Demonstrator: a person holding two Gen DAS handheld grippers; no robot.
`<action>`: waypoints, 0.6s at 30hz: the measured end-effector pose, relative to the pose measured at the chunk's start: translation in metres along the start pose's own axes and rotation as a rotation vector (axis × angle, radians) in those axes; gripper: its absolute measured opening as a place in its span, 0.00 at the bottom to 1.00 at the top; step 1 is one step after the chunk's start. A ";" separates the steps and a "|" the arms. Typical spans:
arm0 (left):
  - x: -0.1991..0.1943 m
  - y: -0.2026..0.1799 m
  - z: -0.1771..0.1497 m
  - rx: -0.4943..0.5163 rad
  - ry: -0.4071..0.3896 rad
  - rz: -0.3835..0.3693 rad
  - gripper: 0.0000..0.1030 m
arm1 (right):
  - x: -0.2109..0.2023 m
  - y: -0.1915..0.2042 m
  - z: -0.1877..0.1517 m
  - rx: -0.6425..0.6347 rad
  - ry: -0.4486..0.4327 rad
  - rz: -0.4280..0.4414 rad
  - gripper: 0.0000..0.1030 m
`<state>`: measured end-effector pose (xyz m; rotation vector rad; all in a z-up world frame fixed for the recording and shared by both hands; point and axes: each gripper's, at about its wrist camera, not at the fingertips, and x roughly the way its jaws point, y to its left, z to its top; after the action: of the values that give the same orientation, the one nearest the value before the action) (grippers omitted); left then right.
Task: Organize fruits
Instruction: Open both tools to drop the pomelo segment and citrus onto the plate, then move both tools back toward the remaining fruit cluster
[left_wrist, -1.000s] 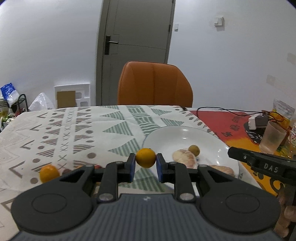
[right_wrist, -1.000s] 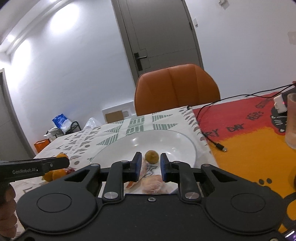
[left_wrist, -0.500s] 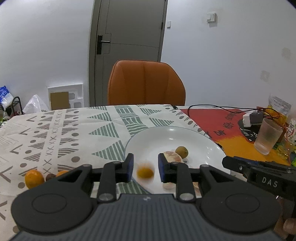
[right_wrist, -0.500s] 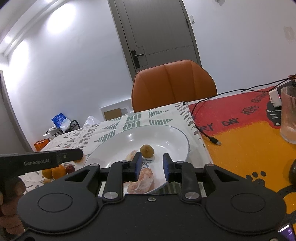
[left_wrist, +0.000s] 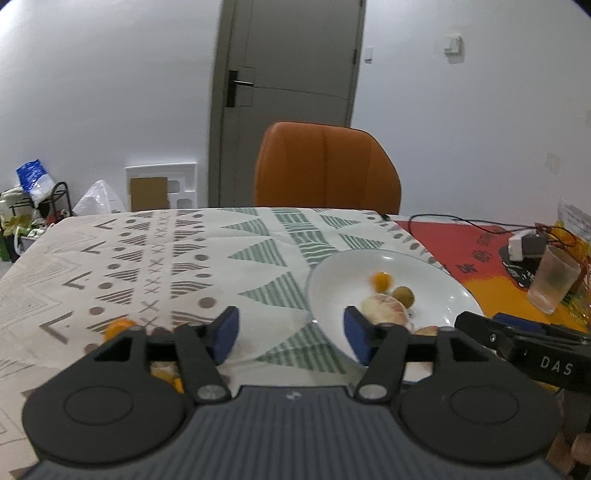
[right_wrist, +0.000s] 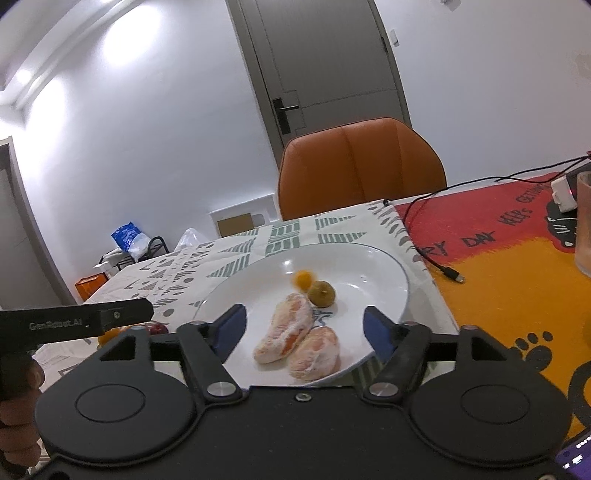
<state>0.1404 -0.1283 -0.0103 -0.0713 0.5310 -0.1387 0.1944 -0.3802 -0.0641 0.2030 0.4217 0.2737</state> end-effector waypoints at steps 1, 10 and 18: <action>-0.002 0.003 0.000 -0.007 -0.002 0.003 0.67 | 0.000 0.002 0.000 -0.003 0.000 0.002 0.76; -0.020 0.032 -0.001 -0.046 -0.014 0.059 0.83 | -0.004 0.022 0.001 0.010 -0.011 0.031 1.00; -0.034 0.049 -0.004 -0.071 -0.019 0.108 0.83 | -0.005 0.036 0.000 0.006 -0.002 0.064 1.00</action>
<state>0.1149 -0.0748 -0.0015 -0.1128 0.5197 -0.0142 0.1818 -0.3474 -0.0533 0.2233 0.4149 0.3353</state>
